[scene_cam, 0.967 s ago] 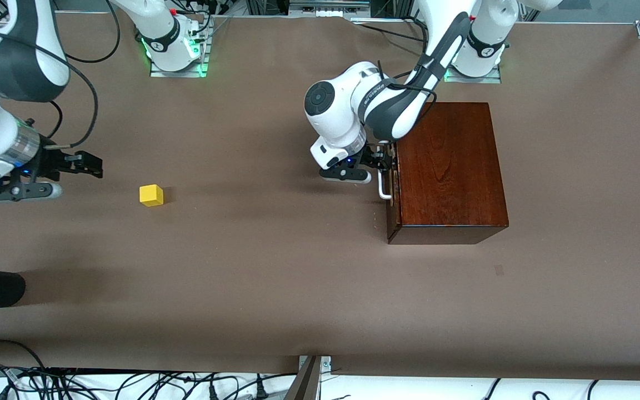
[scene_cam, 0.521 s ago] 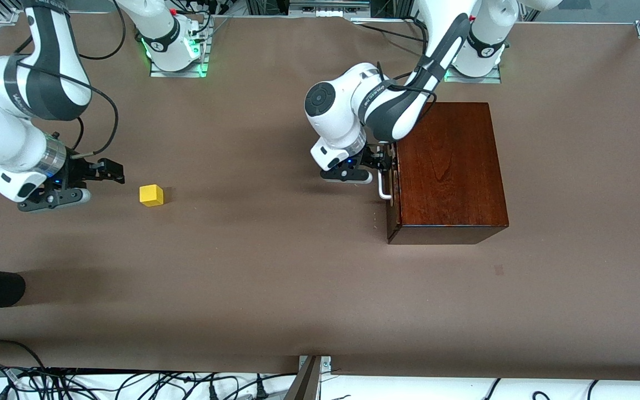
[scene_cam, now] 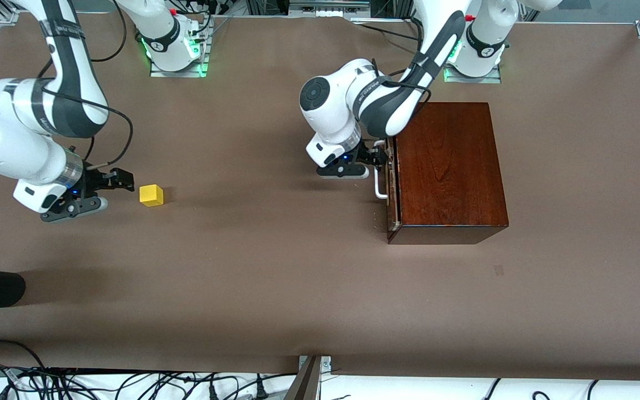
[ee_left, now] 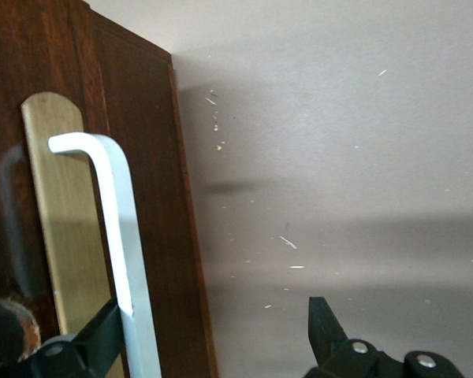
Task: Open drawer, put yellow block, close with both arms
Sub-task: 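Pull the drawer open with the left gripper while the right gripper reaches the cube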
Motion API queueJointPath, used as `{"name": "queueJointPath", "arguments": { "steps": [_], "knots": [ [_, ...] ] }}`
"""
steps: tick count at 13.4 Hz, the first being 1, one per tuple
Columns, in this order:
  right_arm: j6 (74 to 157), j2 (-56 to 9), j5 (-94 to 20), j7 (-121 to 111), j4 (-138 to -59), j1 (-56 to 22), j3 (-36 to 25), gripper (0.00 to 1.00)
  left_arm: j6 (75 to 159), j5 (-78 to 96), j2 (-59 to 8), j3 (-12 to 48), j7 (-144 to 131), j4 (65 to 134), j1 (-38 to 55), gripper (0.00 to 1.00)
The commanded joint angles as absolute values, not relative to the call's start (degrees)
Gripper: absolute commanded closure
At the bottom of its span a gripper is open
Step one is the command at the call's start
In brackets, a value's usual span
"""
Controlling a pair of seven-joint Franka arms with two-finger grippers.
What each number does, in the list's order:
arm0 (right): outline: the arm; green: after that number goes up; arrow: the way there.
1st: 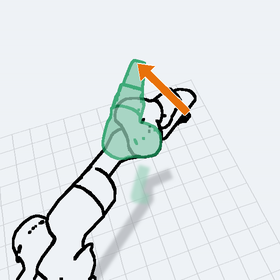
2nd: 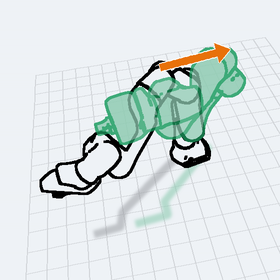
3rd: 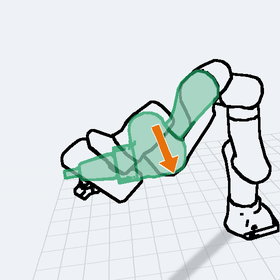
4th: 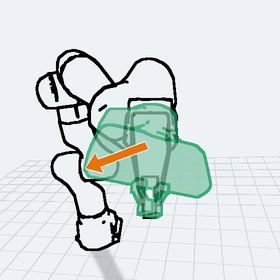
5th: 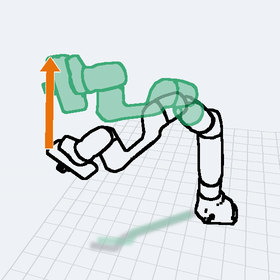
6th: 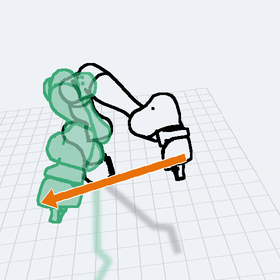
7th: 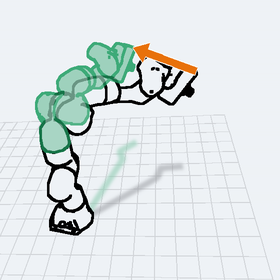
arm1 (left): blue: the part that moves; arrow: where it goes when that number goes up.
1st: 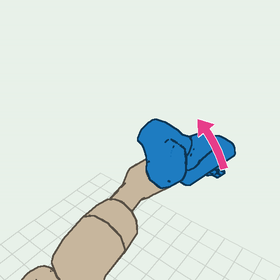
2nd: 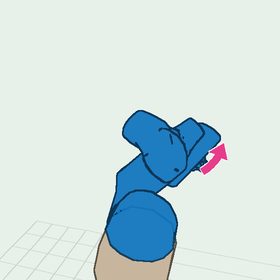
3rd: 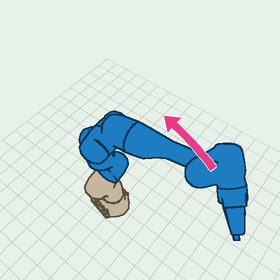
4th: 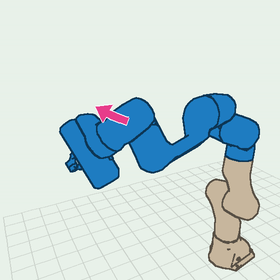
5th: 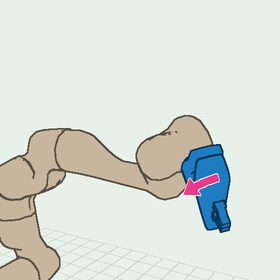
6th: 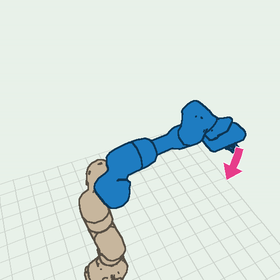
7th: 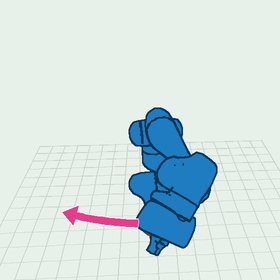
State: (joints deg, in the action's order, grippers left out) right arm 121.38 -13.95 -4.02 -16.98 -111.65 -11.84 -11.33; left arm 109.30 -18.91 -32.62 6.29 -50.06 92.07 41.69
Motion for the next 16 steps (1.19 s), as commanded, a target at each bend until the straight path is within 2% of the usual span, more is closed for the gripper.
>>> {"name": "queueJointPath", "arguments": {
  "steps": [1, 6, 10, 13, 16],
  "knots": [
    [127.1, -15.1, -4.9, -18.4, -115.2, -12.0, -10.8, 0.00, 109.5, -17.8, -35.7, 6.4, -52.6, 87.7, 43.9, 0.00],
    [135.4, -18.1, -5.0, -18.4, -119.3, -12.0, -10.2, 0.00, 109.7, -17.6, -39.9, 6.4, -54.5, 81.8, 46.6, 0.00],
    [141.1, -20.5, -5.3, -18.3, -122.1, -12.0, -10.1, 0.00, 115.4, -15.9, -40.9, 5.8, -54.9, 81.3, 48.2, 0.00],
    [142.6, -22.2, -5.3, -18.2, -122.5, -12.0, -9.8, 0.00, 120.8, -14.9, -42.2, 5.4, -58.6, 81.1, 48.9, 0.00],
    [143.3, -23.6, -6.5, -18.4, -122.5, -12.0, -9.5, 0.00, 121.0, -14.8, -43.3, 5.3, -58.7, 79.5, 49.6, 0.00]
  ]
}}
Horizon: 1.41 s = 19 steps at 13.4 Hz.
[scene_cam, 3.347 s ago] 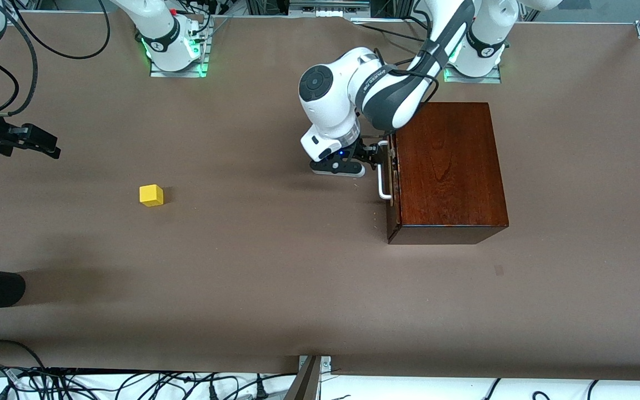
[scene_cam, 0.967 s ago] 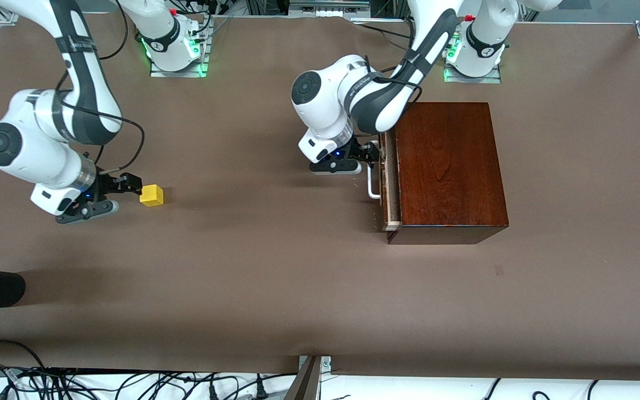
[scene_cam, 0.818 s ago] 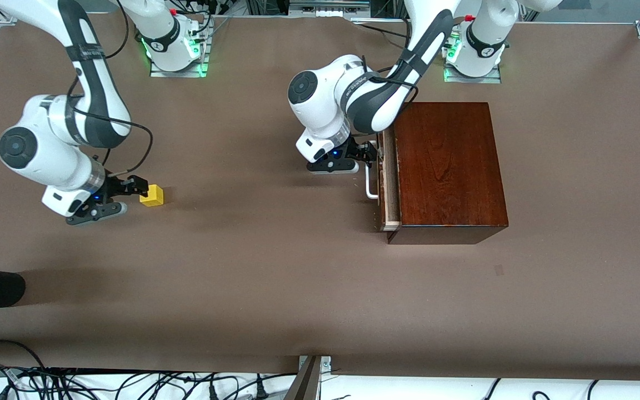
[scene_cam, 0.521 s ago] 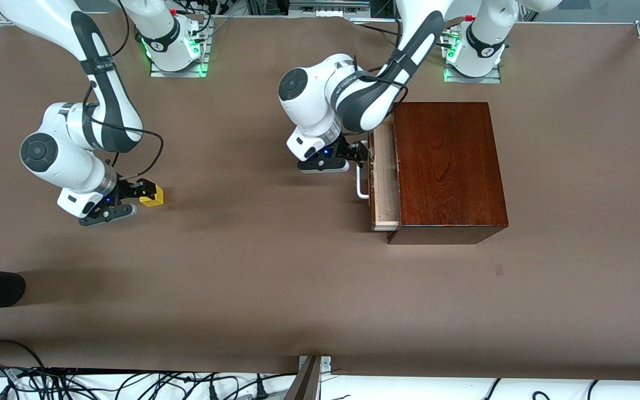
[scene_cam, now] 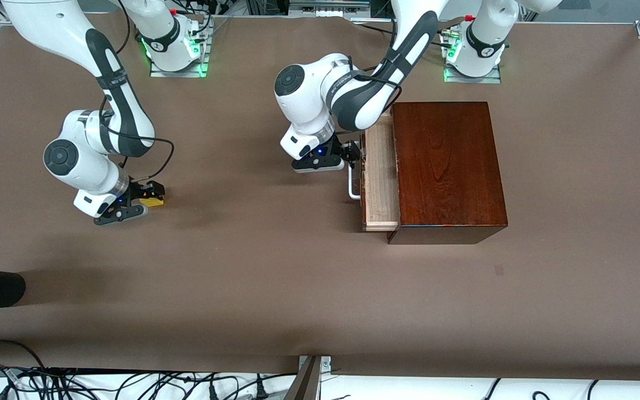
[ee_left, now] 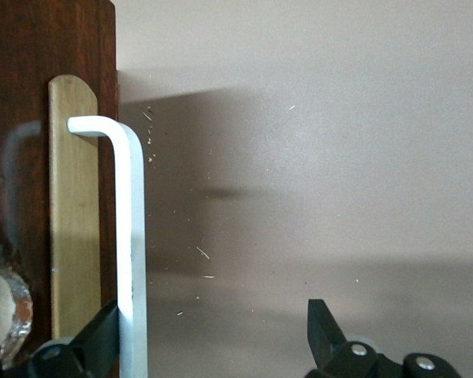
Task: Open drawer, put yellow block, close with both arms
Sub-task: 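Grasp the yellow cube with the right gripper while the left gripper releases the handle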
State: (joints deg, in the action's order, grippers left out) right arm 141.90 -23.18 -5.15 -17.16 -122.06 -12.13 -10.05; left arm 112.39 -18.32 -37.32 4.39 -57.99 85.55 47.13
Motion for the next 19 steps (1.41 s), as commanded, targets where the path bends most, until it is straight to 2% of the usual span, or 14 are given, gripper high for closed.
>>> {"name": "queueJointPath", "arguments": {
  "steps": [1, 9, 12, 16, 17, 19],
  "knots": [
    [143.3, -23.9, -6.6, -18.3, -122.5, -12.0, -9.5, 0.00, 121.0, -14.8, -43.6, 5.2, -58.6, 78.5, 49.7, 0.00],
    [143.3, -26.4, -8.3, -18.2, -122.5, -11.9, -9.5, 0.01, 121.1, -13.9, -43.9, 5.2, -58.3, 76.6, 50.2, 0.00],
    [143.2, -26.4, -8.3, -18.4, -123.0, -11.8, -9.5, 0.26, 121.1, -13.9, -43.9, 5.2, -57.8, 76.6, 50.2, 0.00],
    [142.8, -26.2, -8.3, -19.9, -123.0, -11.3, -9.6, 0.79, 116.9, -13.8, -40.7, 5.1, -54.5, 76.6, 49.2, 0.00],
    [142.6, -25.9, -8.3, -19.9, -123.0, -11.2, -9.6, 0.85, 114.6, -13.8, -40.1, 5.2, -54.3, 76.5, 48.7, 0.00],
    [140.8, -25.1, -8.3, -19.9, -121.9, -11.2, -9.6, 0.85, 112.8, -13.0, -39.4, 5.5, -54.3, 76.3, 48.6, 0.00]
  ]
}}
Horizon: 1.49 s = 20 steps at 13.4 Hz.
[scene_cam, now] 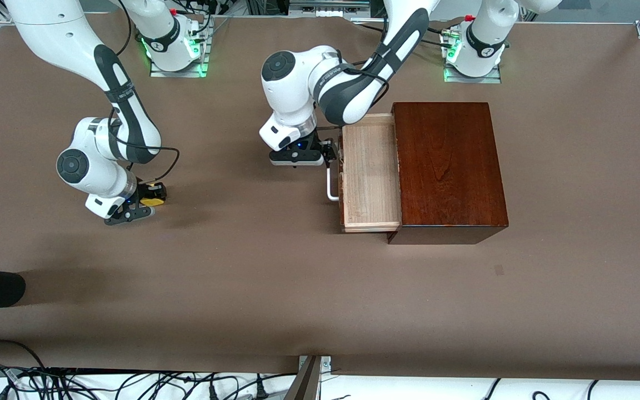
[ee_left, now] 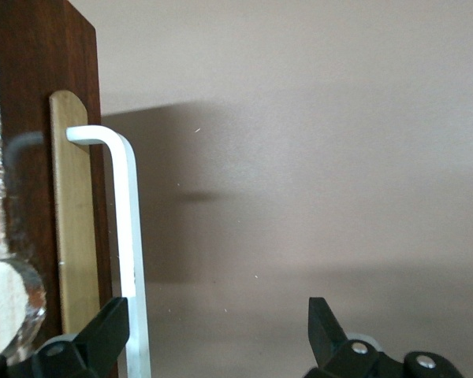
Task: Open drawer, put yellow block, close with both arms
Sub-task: 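Grasp the yellow cube with the right gripper while the left gripper releases the handle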
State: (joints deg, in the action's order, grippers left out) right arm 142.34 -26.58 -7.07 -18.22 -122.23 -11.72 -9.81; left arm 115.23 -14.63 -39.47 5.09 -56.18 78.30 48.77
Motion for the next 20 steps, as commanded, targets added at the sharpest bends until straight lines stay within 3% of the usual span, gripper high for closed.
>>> {"name": "queueJointPath", "arguments": {
  "steps": [1, 6, 11, 18, 20],
  "knots": [
    [139.2, -24.2, -8.3, -19.9, -121.0, -11.2, -9.6, 0.85, 112.8, -13.1, -39.1, 5.5, -54.3, 76.3, 48.5, 0.00],
    [125.5, -20.4, -8.2, -19.8, -110.2, -11.4, -9.5, 0.85, 104.8, -12.0, -33.7, 7.9, -54.1, 76.3, 46.7, 0.00],
    [110.2, -20.6, -8.7, -18.9, -95.1, -13.3, -9.3, 0.87, 103.2, -7.4, -26.0, 10.7, -53.1, 77.4, 37.5, 0.00],
    [107.8, -20.2, -8.6, -11.0, -90.4, -21.4, -9.3, 0.87, 91.8, -2.4, -17.2, 8.8, -37.1, 77.6, 25.8, 0.00],
    [107.2, -20.1, -8.6, -10.8, -89.0, -23.7, -9.1, 0.87, 90.2, -1.8, -13.1, 7.0, -30.6, 80.4, 23.2, 0.00]
  ]
}}
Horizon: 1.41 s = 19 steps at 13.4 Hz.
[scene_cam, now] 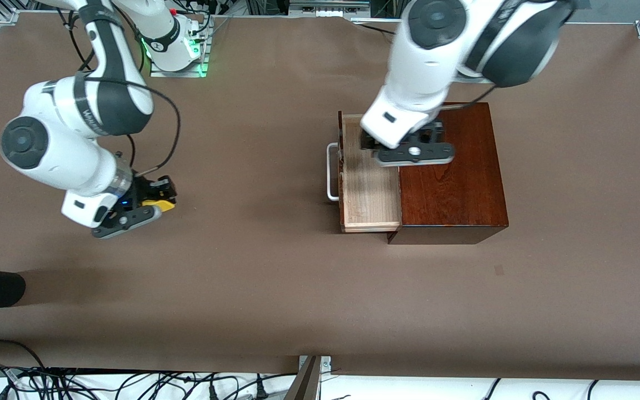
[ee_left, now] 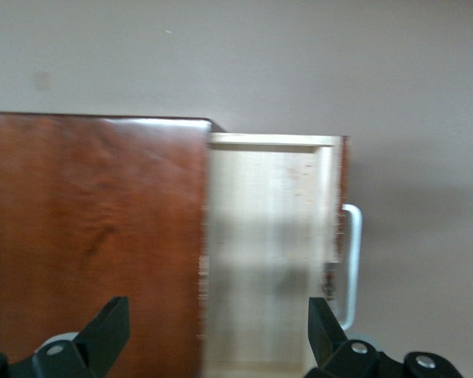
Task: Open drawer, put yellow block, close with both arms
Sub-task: 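Carry the yellow cube with the right gripper over the open drawer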
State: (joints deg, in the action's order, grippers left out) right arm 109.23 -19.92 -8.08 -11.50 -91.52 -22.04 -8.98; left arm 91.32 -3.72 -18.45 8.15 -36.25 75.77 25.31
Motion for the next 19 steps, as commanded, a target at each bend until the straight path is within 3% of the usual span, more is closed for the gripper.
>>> {"name": "queueJointPath", "arguments": {
  "steps": [1, 7, 12, 19],
  "knots": [
    [106.6, -20.2, -8.6, -10.7, -87.6, -24.6, -8.2, 0.87, 89.7, -1.4, -10.9, 6.1, -27.2, 82.2, 21.6, 0.00],
    [106.4, -20.9, -8.6, -5.5, -83.4, -25.7, 0.8, 0.87, 87.6, 1.8, -2.5, -6.4, -5.0, 89.5, 18.4, 0.00],
    [106.4, -22.8, -8.4, -4.7, -80.8, -32.7, 1.4, 0.87, 90.5, 0.8, 3.2, -9.0, -1.5, 97.5, 17.1, 0.00],
    [106.4, -28.4, -6.3, -7.1, -73.2, -41.7, 1.4, 0.87, 89.7, 2.7, 2.2, -9.1, -1.3, 94.7, 13.7, 0.00]
  ]
}}
